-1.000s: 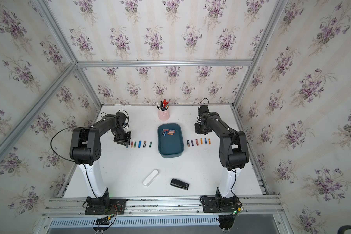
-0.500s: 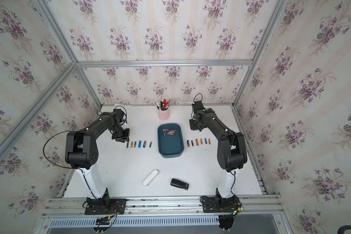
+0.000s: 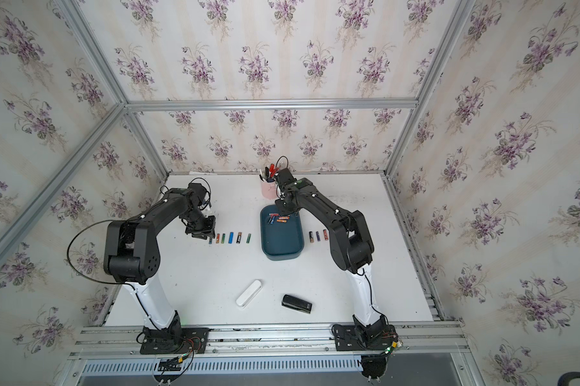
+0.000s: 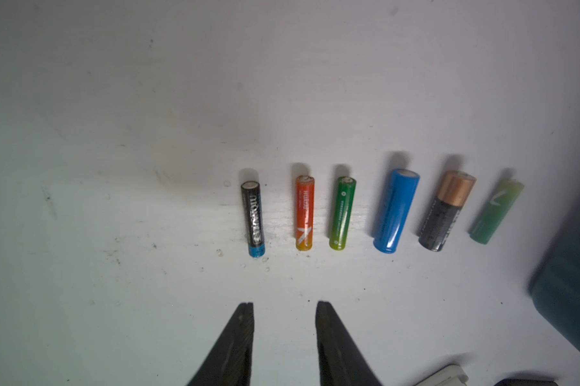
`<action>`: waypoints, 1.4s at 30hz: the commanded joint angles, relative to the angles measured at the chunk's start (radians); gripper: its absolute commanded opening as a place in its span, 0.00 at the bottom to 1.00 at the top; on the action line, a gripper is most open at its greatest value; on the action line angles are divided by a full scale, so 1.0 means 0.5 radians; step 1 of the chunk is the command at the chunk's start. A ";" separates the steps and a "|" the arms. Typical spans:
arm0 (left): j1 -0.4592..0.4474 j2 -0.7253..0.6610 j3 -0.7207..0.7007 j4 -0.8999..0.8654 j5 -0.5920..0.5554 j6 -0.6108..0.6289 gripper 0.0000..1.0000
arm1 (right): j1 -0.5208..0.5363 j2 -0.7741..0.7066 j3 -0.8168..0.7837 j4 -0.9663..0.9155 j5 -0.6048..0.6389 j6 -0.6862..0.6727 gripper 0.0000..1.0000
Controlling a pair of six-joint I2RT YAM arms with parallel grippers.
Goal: Take the batteries out of the storage box
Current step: Pick up the battery from the storage box.
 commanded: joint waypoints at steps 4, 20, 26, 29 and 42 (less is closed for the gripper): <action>-0.013 -0.047 -0.044 -0.006 0.029 -0.021 0.37 | 0.030 0.149 0.111 0.012 -0.071 -0.107 0.26; -0.016 -0.058 -0.066 -0.015 0.030 -0.015 0.37 | 0.030 0.322 0.168 0.009 -0.077 -0.131 0.27; -0.019 -0.066 -0.066 -0.024 0.029 -0.012 0.37 | 0.022 0.356 0.166 0.012 -0.030 -0.139 0.27; -0.019 -0.066 -0.064 -0.033 0.022 -0.009 0.37 | 0.013 0.364 0.159 0.004 -0.009 -0.133 0.27; -0.033 -0.053 -0.027 -0.048 0.020 -0.018 0.37 | -0.005 0.332 0.031 0.002 -0.026 -0.129 0.24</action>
